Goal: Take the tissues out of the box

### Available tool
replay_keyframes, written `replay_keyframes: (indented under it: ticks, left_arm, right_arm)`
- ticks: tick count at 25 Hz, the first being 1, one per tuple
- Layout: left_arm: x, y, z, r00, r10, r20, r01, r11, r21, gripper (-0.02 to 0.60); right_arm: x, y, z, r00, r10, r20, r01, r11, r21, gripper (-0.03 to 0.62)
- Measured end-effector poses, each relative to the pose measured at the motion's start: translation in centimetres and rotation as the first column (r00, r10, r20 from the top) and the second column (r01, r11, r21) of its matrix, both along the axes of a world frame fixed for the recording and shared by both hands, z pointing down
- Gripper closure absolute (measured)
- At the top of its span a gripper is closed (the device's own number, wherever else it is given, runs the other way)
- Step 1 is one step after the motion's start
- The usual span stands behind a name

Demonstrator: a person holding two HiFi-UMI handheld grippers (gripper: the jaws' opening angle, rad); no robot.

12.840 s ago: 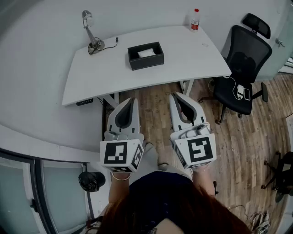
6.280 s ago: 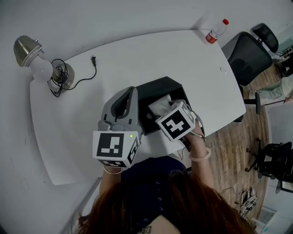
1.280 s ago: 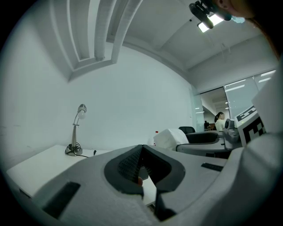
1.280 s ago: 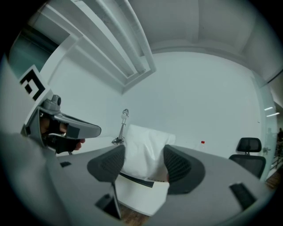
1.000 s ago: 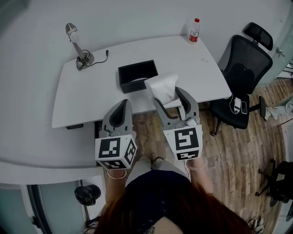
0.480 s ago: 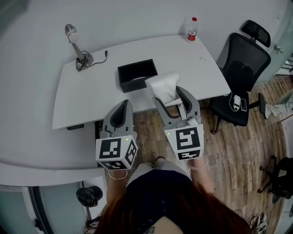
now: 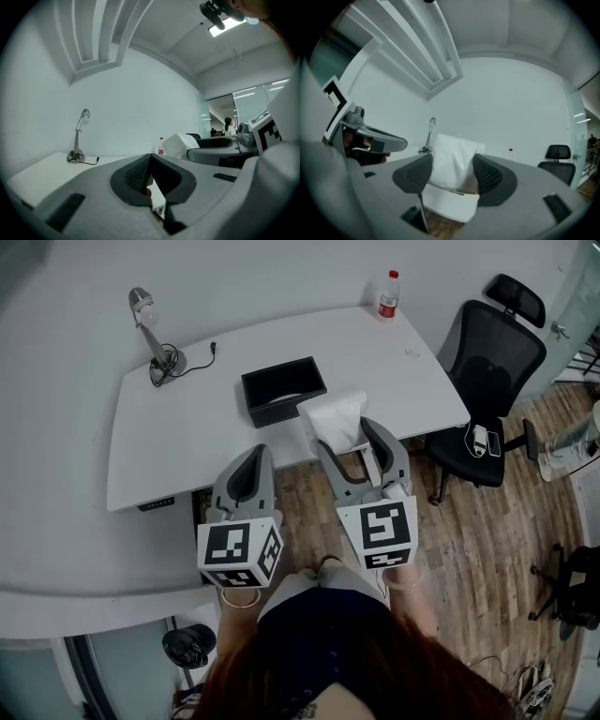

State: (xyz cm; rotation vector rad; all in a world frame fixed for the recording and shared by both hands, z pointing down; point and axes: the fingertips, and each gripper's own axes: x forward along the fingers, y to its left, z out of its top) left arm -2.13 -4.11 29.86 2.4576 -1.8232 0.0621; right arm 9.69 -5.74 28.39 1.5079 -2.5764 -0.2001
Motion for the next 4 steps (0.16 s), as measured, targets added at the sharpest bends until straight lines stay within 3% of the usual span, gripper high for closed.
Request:
replay_keyframes:
  ticks: [4]
  left_arm:
    - [-0.41,-0.12,-0.06,1.0,0.01,0.0,-0.01,1.0,0.003,0.56]
  right_arm:
    - [-0.57,0.13,0.07,1.0,0.003,-0.006,-0.003,1.0,0.0,0.298]
